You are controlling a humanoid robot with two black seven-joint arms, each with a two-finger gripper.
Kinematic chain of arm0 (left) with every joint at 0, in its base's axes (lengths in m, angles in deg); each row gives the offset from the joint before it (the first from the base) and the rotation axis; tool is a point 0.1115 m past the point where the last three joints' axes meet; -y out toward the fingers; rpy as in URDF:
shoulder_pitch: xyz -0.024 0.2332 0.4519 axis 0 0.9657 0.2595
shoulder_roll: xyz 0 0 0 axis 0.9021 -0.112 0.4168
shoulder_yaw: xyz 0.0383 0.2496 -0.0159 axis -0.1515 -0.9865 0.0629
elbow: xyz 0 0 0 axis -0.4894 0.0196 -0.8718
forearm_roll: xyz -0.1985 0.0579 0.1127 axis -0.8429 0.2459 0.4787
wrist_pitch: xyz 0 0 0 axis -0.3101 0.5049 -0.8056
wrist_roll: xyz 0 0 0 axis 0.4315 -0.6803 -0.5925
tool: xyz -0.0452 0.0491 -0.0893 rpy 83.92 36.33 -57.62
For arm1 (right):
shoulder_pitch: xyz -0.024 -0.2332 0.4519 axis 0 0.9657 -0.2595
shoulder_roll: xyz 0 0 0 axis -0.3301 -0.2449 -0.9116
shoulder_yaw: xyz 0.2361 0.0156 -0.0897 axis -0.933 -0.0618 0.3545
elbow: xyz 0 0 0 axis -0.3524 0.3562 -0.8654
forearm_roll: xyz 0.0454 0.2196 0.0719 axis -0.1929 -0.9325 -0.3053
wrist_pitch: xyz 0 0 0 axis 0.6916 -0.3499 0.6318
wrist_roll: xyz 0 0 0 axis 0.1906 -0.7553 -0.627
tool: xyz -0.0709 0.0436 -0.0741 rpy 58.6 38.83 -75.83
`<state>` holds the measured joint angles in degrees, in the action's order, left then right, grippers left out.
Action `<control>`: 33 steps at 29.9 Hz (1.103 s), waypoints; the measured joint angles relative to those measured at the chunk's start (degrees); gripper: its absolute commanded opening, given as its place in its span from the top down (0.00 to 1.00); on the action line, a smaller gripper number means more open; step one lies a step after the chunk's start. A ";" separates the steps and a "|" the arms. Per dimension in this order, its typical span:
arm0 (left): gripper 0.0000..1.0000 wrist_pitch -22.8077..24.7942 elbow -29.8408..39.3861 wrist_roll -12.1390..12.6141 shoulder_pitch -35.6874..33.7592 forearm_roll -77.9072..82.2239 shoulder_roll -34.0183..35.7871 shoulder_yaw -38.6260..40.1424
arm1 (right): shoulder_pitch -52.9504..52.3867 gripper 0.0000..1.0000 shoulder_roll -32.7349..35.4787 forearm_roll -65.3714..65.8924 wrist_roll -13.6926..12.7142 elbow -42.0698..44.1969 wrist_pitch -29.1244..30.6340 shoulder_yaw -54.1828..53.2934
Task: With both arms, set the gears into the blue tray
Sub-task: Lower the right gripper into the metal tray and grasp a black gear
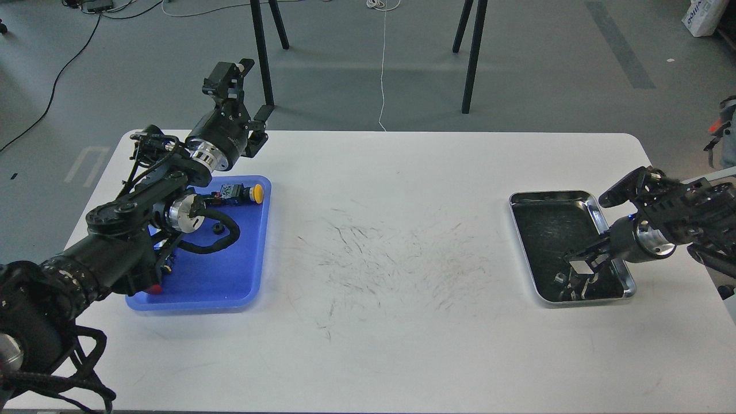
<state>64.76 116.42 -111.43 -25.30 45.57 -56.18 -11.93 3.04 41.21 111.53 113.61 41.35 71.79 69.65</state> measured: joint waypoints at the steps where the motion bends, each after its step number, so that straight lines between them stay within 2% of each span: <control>1: 0.00 0.00 -0.01 0.00 0.00 0.00 0.00 0.00 | 0.00 0.53 -0.17 -0.01 0.00 0.20 0.01 0.00; 19: 0.00 0.08 -0.09 0.00 -0.67 0.05 0.00 0.00 | 0.32 0.76 -1.21 -0.07 -0.01 1.15 -0.04 -0.54; 33: 0.00 0.07 -0.06 0.00 -0.13 0.05 0.07 0.00 | -0.34 0.77 -1.02 -0.08 0.02 0.79 -0.23 -3.86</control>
<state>64.83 116.36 -111.43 -25.42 45.62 -56.10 -11.93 2.70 40.20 111.45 113.63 42.13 71.56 65.78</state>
